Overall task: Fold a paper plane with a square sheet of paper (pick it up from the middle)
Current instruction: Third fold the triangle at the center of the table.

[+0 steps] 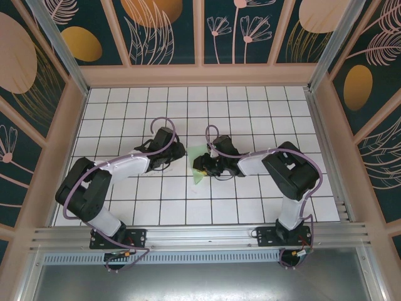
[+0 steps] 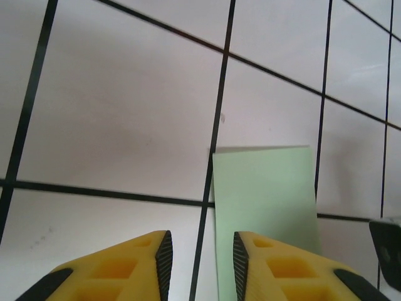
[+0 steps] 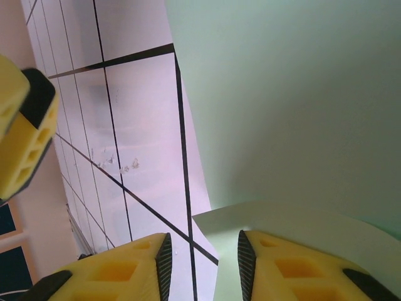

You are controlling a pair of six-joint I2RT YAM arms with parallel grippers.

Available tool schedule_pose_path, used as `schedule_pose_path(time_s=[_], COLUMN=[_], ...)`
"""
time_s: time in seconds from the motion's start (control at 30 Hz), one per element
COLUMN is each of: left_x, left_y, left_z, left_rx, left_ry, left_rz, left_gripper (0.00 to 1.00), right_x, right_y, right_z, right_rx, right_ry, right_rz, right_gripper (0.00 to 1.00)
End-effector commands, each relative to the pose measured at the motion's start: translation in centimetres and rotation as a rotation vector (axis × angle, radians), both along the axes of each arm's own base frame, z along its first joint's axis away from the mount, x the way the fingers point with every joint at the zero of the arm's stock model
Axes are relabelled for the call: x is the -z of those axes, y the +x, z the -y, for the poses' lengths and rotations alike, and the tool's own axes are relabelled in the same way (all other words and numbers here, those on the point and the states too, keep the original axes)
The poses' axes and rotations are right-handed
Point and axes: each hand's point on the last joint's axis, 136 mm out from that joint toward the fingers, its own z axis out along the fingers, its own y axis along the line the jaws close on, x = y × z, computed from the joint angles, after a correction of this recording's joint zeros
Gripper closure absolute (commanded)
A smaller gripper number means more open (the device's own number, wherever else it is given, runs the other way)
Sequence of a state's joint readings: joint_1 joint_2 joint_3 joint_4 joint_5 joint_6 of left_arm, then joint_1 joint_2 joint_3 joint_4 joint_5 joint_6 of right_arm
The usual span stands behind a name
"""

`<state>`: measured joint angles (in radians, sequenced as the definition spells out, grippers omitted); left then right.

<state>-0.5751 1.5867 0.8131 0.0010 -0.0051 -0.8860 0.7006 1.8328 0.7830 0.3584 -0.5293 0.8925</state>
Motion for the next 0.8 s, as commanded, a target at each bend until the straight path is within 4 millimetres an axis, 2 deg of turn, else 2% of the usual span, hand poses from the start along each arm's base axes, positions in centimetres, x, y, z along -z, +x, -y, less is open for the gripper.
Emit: schedule_pose_path(time_s=[0.0,0.23,0.4,0.6,0.77], left_x=[-1.0,-0.8,-0.2,0.8,1.7], left_y=[-0.6,-2.1,-3.2,-3.8,-4.0], left_z=[0.9,3.2,4.9,6.3,7.2], left_rx=[0.031,0.142,0.230,0.319,0.345], left_ry=[-0.068,-0.165,-0.199,-0.194,-0.205], left_rz=[0.017,0.000,-0.010,-0.015,-0.043], left_gripper=[0.69,0.84,0.87,0.83,0.92], right_x=[3.3,3.9,4.1,4.1,4.1], right_y=[-0.9,-0.9,-1.0,-1.0,-1.1], right_z=[1.7,2.3,2.5,2.5,2.5], right_rx=[0.022,0.028,0.024,0.018,0.016], right_ry=[-0.117,-0.147,-0.160,-0.159,-0.158], right_rz=[-0.046,-0.050,-0.052,-0.051,-0.052], right_gripper=[0.68,0.87,1.00,1.00,1.00])
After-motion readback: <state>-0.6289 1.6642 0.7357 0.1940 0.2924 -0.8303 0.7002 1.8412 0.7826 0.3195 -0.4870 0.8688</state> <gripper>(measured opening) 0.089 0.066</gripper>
